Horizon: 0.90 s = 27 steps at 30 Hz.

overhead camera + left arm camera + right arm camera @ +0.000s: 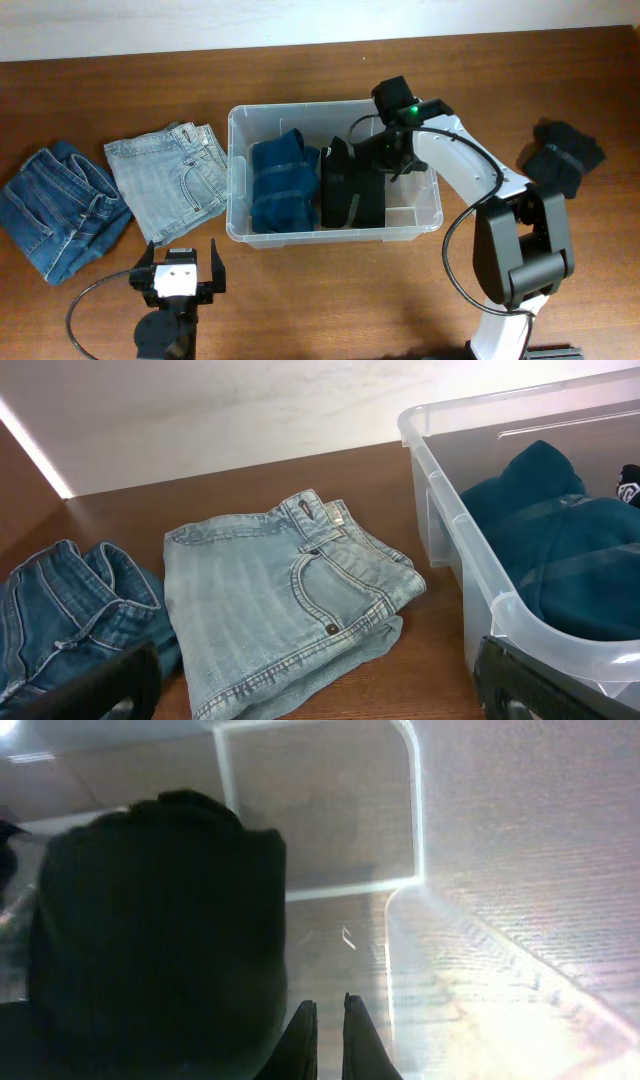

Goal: Pack container
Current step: 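Lower and press the black garment down, then open the right gripper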

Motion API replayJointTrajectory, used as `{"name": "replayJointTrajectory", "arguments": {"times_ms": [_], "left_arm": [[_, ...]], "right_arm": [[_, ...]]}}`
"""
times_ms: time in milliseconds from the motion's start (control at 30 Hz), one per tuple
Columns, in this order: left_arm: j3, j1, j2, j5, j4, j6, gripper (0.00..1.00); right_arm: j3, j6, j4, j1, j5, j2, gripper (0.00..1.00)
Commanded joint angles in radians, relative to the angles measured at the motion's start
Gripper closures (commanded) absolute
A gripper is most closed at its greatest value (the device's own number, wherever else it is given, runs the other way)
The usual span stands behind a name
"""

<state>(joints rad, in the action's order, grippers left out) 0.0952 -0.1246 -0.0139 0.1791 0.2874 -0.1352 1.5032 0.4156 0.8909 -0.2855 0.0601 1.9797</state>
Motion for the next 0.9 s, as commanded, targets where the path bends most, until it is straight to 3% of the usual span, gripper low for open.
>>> {"name": "replayJointTrajectory", "arguments": {"times_ms": [0,500,867], "left_arm": [[-0.006,0.005,0.007,-0.01,-0.004,-0.013,0.0],[-0.006,0.005,0.007,-0.01,-0.004,-0.013,0.0],[-0.006,0.005,0.007,-0.01,-0.004,-0.013,0.0]], "right_arm": [[0.007,0.0,-0.013,-0.018,-0.058,0.005,0.96],[0.007,-0.014,-0.035,-0.036,-0.127,0.005,0.96],[0.011,-0.056,-0.032,-0.034,-0.021,0.005,0.96]]}}
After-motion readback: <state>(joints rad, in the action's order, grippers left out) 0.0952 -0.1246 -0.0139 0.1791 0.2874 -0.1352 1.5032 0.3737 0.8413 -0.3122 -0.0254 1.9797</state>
